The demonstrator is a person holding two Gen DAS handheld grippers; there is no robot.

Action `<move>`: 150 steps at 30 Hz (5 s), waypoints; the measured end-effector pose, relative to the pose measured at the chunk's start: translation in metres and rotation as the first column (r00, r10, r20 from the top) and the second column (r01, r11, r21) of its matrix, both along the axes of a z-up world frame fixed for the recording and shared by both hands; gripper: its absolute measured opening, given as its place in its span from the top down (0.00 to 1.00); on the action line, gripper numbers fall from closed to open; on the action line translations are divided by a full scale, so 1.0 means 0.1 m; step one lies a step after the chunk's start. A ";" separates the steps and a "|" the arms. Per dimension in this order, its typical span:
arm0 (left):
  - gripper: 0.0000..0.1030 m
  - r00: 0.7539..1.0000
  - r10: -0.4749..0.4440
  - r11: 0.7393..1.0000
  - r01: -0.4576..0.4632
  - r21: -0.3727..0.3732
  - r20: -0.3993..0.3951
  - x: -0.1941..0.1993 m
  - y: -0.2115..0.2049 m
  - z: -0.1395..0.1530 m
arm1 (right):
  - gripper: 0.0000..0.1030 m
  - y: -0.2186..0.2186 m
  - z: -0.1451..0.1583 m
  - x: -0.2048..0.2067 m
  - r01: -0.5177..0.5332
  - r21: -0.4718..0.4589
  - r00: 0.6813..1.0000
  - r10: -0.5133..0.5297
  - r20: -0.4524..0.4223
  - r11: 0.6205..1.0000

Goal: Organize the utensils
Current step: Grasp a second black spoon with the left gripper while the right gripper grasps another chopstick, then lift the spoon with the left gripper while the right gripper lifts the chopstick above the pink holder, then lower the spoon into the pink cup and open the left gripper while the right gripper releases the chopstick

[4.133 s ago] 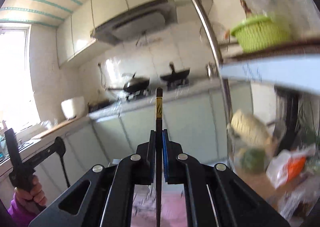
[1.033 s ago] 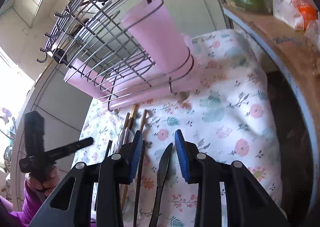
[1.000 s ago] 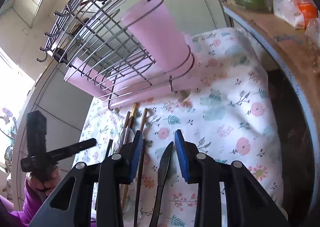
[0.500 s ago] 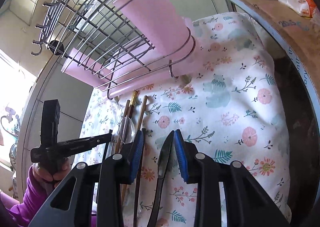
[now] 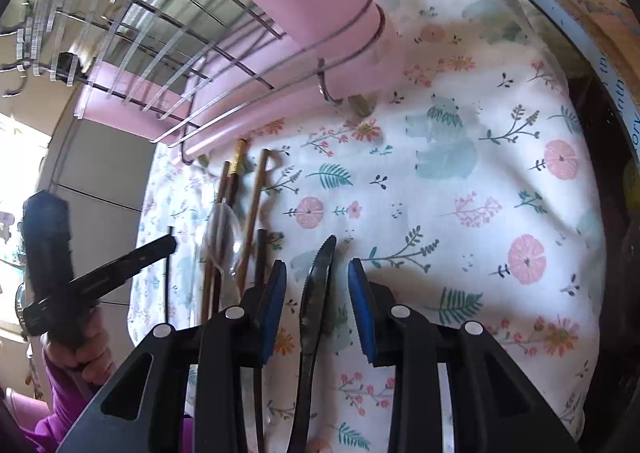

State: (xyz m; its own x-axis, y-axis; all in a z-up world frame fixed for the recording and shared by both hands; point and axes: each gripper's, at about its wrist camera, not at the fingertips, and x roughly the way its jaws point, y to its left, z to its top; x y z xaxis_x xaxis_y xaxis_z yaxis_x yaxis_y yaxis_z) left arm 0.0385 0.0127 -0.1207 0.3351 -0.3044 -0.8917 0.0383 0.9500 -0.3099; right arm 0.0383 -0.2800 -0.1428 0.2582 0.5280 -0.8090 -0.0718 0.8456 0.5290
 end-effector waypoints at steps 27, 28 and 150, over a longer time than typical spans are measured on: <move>0.94 0.985 0.049 0.994 -0.032 -0.106 0.166 -0.13 0.37 0.49 | 0.98 0.06 0.20 -0.06 0.009 0.049 0.987 -0.017 0.159 0.999; 0.94 0.983 0.054 0.994 -0.036 -0.107 0.175 -0.12 0.34 0.50 | 0.98 0.05 0.26 -0.08 0.013 0.052 0.983 -0.022 0.181 0.999; 0.61 0.763 0.306 0.952 -0.230 -0.205 0.569 0.27 0.63 1.70 | 0.72 -0.33 1.66 0.26 0.235 -0.010 0.755 -0.176 0.631 0.972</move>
